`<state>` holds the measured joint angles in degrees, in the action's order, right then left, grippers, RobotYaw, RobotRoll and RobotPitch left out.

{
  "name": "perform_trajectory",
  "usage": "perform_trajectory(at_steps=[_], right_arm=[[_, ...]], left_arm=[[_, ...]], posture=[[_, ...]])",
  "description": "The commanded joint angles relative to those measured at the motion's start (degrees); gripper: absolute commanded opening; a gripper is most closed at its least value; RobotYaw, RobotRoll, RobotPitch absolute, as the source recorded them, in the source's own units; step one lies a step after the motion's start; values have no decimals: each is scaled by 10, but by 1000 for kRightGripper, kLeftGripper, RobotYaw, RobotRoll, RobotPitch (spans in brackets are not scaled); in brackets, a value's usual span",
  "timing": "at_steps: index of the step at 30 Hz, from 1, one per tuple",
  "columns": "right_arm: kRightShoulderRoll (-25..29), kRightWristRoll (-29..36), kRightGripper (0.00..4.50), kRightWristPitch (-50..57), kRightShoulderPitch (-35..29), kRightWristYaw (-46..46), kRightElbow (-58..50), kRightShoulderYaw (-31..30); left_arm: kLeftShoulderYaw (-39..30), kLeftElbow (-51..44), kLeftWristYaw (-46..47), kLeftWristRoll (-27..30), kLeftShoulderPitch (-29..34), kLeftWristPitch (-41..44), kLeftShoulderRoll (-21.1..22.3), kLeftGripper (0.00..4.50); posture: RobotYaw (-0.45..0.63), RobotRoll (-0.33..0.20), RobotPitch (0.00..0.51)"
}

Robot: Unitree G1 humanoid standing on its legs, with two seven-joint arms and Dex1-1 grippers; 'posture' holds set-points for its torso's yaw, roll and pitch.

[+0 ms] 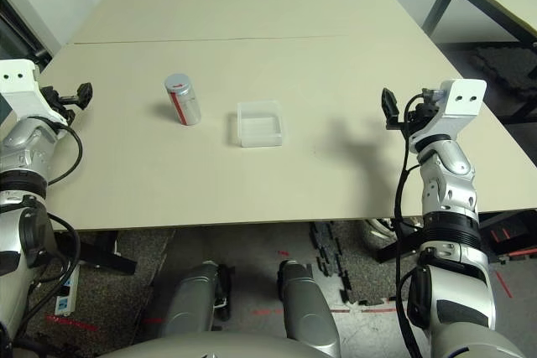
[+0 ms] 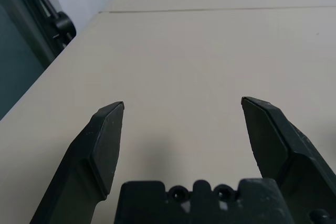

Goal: Pour the medicine from the bottle into the box.

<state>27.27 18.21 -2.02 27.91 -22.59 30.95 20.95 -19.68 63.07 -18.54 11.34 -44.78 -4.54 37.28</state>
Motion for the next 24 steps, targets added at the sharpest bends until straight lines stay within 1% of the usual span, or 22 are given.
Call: perform_trajectory(at_steps=[1,3,5,6,8,11,13,14,15,16,18,20,24], right_arm=[[11,5,4500,12,-3,-11,-7,2],[21,8,4500,19,-3,-23,-6,4],[32,14,4500,35,-5,-42,-14,3],[36,17,4500,41,-6,-50,-15,3],[47,23,4500,62,-6,-69,-30,-4],[57,27,4500,102,-2,-96,-62,-19],[60,36,4500,138,-4,-108,-92,-24],[62,39,4500,152,-3,-112,-103,-27],[60,40,4500,160,-4,-114,-112,-30],[59,41,4500,169,-5,-120,-117,-34],[63,45,4500,197,-1,-141,-131,-48],[64,46,4500,215,0,-157,-143,-60],[54,44,4500,234,-3,-160,-169,-72]], left_arm=[[-8,2,11,5,12,10,-2,4484],[-12,13,18,10,13,15,-10,4484],[-6,6,6,8,5,18,-18,4484],[-2,1,2,6,3,19,-21,4484],[6,-24,-31,12,-8,37,-27,4484],[24,-70,-92,15,-18,60,-32,4484],[36,-131,-131,26,-6,93,-36,4484],[42,-165,-145,30,3,111,-37,4484],[46,-186,-154,32,12,122,-38,4484],[53,-228,-162,35,32,145,-39,4484],[68,-347,-173,56,83,217,-43,4484],[78,-442,-176,71,127,266,-45,4484],[68,-566,-157,104,193,349,-56,4484]], posture=[[35,0,130],[24,0,131],[18,0,129],[14,0,136],[2,0,151],[-5,0,140],[9,0,121],[17,0,118],[24,0,126],[27,0,118],[39,0,122],[41,0,122],[52,0,121]])
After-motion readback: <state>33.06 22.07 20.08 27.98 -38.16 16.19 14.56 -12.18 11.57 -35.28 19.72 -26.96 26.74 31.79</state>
